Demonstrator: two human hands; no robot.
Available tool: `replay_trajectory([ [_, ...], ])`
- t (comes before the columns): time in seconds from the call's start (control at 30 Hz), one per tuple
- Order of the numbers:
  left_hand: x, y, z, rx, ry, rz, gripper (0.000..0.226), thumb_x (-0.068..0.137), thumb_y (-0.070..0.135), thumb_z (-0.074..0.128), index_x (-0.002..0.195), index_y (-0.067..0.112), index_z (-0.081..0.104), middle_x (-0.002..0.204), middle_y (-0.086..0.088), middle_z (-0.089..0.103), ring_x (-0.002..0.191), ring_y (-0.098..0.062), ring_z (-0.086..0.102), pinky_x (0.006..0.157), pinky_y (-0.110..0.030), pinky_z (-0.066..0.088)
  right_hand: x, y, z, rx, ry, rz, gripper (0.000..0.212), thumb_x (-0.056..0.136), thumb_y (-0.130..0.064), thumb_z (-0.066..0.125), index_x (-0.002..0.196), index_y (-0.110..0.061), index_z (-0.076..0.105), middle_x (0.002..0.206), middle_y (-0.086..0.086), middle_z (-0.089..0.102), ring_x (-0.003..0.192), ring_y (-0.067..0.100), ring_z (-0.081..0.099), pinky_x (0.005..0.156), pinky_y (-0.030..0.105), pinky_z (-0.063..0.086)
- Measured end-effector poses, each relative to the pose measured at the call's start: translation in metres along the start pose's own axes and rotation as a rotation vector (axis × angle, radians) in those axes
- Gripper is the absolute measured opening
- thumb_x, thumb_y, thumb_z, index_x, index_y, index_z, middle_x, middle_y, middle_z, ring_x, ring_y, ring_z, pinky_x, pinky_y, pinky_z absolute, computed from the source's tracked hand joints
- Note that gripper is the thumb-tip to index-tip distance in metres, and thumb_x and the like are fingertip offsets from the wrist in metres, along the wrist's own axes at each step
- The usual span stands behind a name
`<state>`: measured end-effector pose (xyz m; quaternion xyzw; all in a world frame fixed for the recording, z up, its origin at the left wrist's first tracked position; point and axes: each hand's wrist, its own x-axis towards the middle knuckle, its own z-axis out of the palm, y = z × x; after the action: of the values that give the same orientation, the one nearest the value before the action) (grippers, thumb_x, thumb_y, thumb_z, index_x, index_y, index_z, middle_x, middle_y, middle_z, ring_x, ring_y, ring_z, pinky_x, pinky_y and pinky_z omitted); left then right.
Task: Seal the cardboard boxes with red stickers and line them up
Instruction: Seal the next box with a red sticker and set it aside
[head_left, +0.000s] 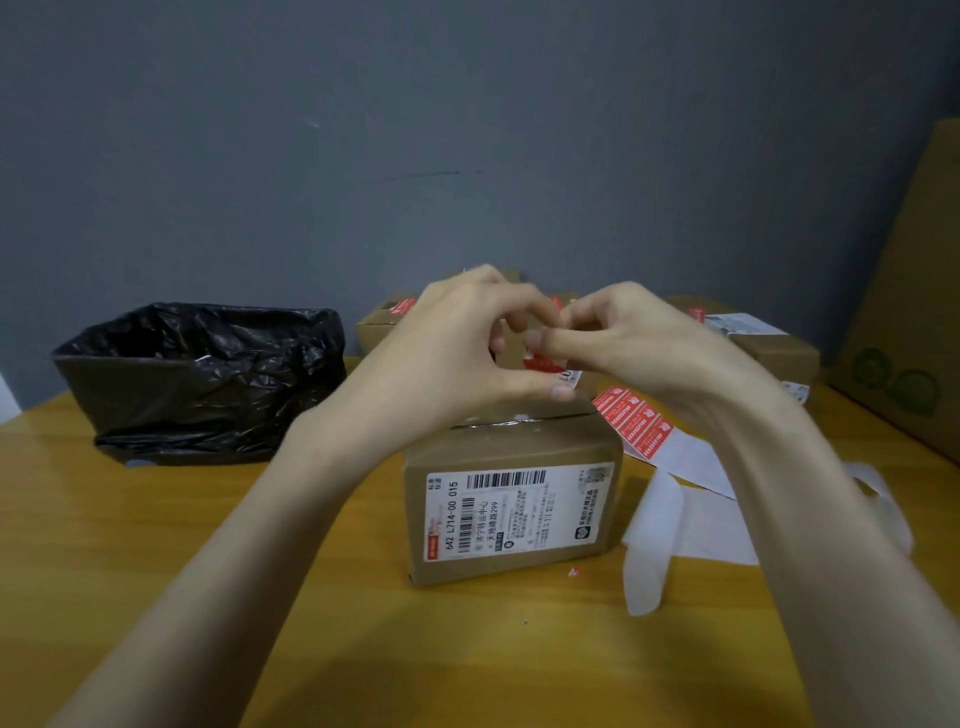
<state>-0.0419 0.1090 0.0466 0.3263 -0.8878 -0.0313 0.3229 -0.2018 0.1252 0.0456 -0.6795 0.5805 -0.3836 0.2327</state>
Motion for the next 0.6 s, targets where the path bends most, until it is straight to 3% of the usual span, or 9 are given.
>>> replay_trajectory([
  [0.07, 0.001, -0.002, 0.005, -0.019, 0.007, 0.009, 0.041, 0.062, 0.045, 0.074, 0.098, 0.028, 0.068, 0.083, 0.01, 0.054, 0.073, -0.006, 0.052, 0.065, -0.014, 0.04, 0.0, 0.002, 0.001, -0.007, -0.02, -0.012, 0.032, 0.079, -0.041, 0.069, 0.078, -0.009, 0.073, 0.093, 0.028, 0.065, 0.076, 0.022, 0.057, 0.08, 0.044, 0.047],
  [0.2, 0.002, -0.007, 0.007, -0.069, 0.084, -0.005, 0.02, 0.068, 0.027, 0.08, 0.086, 0.021, 0.072, 0.076, 0.005, 0.061, 0.068, -0.01, 0.056, 0.066, -0.015, 0.044, -0.001, 0.0, -0.001, 0.002, -0.035, -0.032, 0.026, 0.077, -0.039, 0.069, 0.075, -0.014, 0.075, 0.088, 0.014, 0.071, 0.096, 0.029, 0.065, 0.095, 0.05, 0.046],
  [0.33, 0.001, -0.01, 0.002, -0.138, 0.081, -0.049, 0.008, 0.073, 0.015, 0.076, 0.081, 0.016, 0.073, 0.073, 0.007, 0.068, 0.072, -0.006, 0.062, 0.066, -0.014, 0.049, -0.003, -0.001, -0.002, 0.028, -0.077, -0.033, 0.052, 0.064, -0.058, 0.066, 0.085, -0.011, 0.075, 0.096, 0.015, 0.071, 0.102, 0.028, 0.063, 0.098, 0.049, 0.045],
  [0.47, 0.002, -0.015, 0.001, -0.221, 0.125, -0.159, 0.019, 0.075, -0.002, 0.065, 0.071, 0.016, 0.07, 0.073, 0.003, 0.07, 0.07, -0.008, 0.064, 0.07, -0.015, 0.052, -0.006, 0.0, -0.004, 0.116, -0.079, -0.056, 0.066, 0.055, -0.075, 0.061, 0.082, -0.016, 0.075, 0.1, 0.018, 0.069, 0.106, 0.032, 0.061, 0.101, 0.048, 0.044],
  [0.6, 0.002, -0.017, -0.002, -0.318, 0.125, -0.212, 0.022, 0.074, -0.005, 0.065, 0.067, 0.017, 0.068, 0.075, -0.001, 0.071, 0.071, -0.014, 0.068, 0.077, -0.023, 0.054, -0.003, 0.003, -0.003, 0.302, -0.066, -0.016, 0.063, 0.065, -0.065, 0.047, 0.071, -0.006, 0.07, 0.088, 0.013, 0.073, 0.095, 0.019, 0.068, 0.099, 0.035, 0.048],
])
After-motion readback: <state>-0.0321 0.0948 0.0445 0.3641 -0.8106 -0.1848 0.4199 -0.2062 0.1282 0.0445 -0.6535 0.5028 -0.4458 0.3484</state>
